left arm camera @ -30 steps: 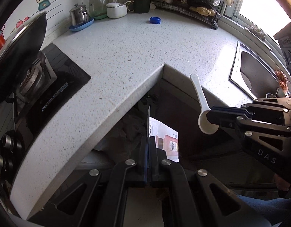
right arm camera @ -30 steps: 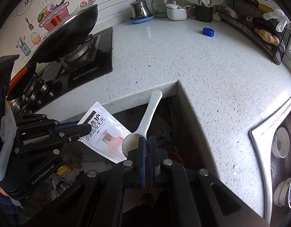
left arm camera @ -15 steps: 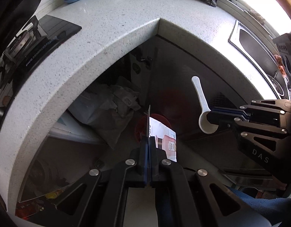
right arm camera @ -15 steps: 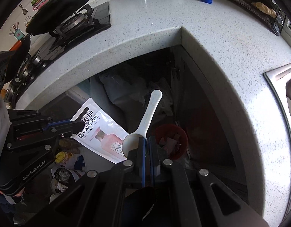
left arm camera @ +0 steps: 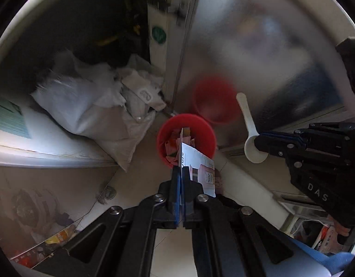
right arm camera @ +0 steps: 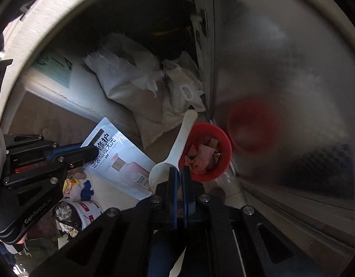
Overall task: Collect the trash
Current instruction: 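Open the left tool over the red bin while the right holds the scoop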
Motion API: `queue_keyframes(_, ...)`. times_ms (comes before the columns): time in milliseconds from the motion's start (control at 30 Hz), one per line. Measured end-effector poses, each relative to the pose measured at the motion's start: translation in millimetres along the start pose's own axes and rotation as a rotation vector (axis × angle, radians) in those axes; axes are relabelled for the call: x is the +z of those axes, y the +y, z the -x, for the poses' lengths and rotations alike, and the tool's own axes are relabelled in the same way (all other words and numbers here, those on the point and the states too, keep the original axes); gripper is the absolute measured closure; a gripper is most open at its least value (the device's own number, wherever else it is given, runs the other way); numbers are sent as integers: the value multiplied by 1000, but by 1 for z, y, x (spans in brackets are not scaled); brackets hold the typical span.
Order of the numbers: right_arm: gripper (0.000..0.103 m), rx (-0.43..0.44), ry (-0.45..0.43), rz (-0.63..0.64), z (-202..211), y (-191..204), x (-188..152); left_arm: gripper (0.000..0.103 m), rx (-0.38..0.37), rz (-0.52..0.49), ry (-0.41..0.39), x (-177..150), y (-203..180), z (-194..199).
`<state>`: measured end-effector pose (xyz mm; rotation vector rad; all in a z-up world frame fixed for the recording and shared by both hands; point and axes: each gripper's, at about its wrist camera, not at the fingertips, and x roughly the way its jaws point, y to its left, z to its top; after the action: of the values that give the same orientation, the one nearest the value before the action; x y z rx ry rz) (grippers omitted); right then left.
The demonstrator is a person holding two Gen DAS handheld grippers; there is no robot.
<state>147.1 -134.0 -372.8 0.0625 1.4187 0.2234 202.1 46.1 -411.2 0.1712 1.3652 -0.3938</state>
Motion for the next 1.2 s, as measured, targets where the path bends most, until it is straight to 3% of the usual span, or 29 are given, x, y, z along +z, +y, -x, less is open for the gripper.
queue_keyframes(267,100,-7,23,-11,-94,-30,-8,103,-80,55,46,1,14,-103)
queue_keyframes(467,100,-14,35,-59,-136,-51,-10,103,-85,25,60,3,10,-157)
queue_keyframes(900,100,-44,46,-158,-157,-86,-17,97,-116,-12,124,18,-12,-207)
queue_keyframes(967,100,-51,46,-158,-159,-88,-16,88,-141,8,152,19,-13,-213)
queue_keyframes(1067,100,-51,45,-144,-162,-88,-15,84,-166,34,187,18,-11,-218)
queue_keyframes(1200,100,-51,42,-132,-160,-89,-15,77,-119,19,222,12,-13,-217)
